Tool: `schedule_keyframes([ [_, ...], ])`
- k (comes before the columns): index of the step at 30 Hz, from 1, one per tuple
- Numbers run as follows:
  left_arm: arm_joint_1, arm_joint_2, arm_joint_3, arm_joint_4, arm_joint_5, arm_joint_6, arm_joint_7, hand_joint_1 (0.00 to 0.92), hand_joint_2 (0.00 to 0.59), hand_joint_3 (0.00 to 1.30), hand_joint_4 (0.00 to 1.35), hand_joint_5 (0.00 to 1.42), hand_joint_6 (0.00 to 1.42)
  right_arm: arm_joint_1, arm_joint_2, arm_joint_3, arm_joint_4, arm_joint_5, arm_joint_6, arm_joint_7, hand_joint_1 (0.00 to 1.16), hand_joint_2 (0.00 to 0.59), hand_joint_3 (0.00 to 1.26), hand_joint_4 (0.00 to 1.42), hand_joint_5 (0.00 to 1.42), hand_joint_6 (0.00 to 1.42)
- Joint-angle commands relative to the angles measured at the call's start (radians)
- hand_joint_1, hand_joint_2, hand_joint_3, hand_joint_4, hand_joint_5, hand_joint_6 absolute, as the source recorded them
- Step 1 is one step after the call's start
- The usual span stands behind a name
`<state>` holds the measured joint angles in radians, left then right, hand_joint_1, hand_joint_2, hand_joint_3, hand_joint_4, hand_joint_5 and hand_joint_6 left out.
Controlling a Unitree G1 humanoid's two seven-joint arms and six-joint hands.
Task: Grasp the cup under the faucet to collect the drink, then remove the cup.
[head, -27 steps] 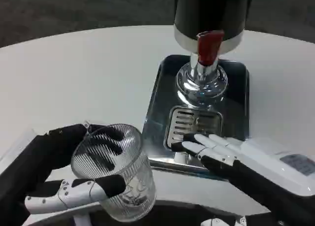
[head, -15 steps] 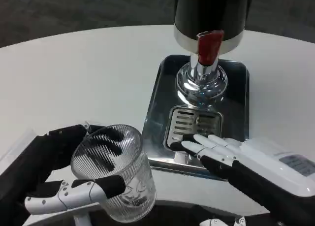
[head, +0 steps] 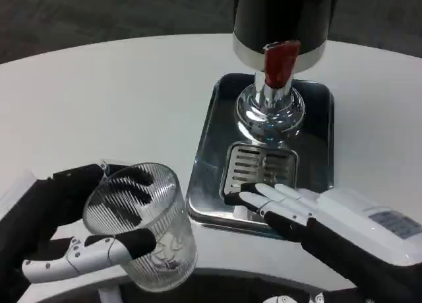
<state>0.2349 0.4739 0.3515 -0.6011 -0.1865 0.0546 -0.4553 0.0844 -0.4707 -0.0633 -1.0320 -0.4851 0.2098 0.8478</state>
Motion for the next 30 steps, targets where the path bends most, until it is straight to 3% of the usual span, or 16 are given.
schedule_keyframes([
  [1, -0.051, 0.011, 0.034, 0.063, 0.004, -0.044, 0.015, 0.668, 0.023, 0.76, 0.86, 0.88, 0.57, 0.004, 0.012, 0.006, -0.015, -0.006, 0.007, -0.009, 0.47, 0.442, 0.06, 0.00, 0.00, 0.00],
  [16, -0.408, 0.007, -0.108, 0.472, 0.238, -0.302, 0.120, 0.660, 0.027, 0.76, 0.86, 0.88, 0.55, 0.057, 0.042, -0.066, -0.015, 0.020, -0.033, -0.013, 0.47, 0.442, 0.06, 0.00, 0.00, 0.00],
  [22, -0.535, -0.023, -0.201, 0.624, 0.340, -0.380, 0.197, 0.660, 0.027, 0.76, 0.86, 0.88, 0.53, 0.074, 0.051, -0.089, -0.015, 0.032, -0.044, -0.016, 0.47, 0.442, 0.06, 0.00, 0.00, 0.00],
  [30, -0.668, -0.059, -0.278, 0.812, 0.420, -0.446, 0.297, 0.660, 0.027, 0.76, 0.86, 0.88, 0.53, 0.089, 0.055, -0.105, -0.015, 0.047, -0.055, -0.020, 0.47, 0.442, 0.06, 0.00, 0.00, 0.00],
])
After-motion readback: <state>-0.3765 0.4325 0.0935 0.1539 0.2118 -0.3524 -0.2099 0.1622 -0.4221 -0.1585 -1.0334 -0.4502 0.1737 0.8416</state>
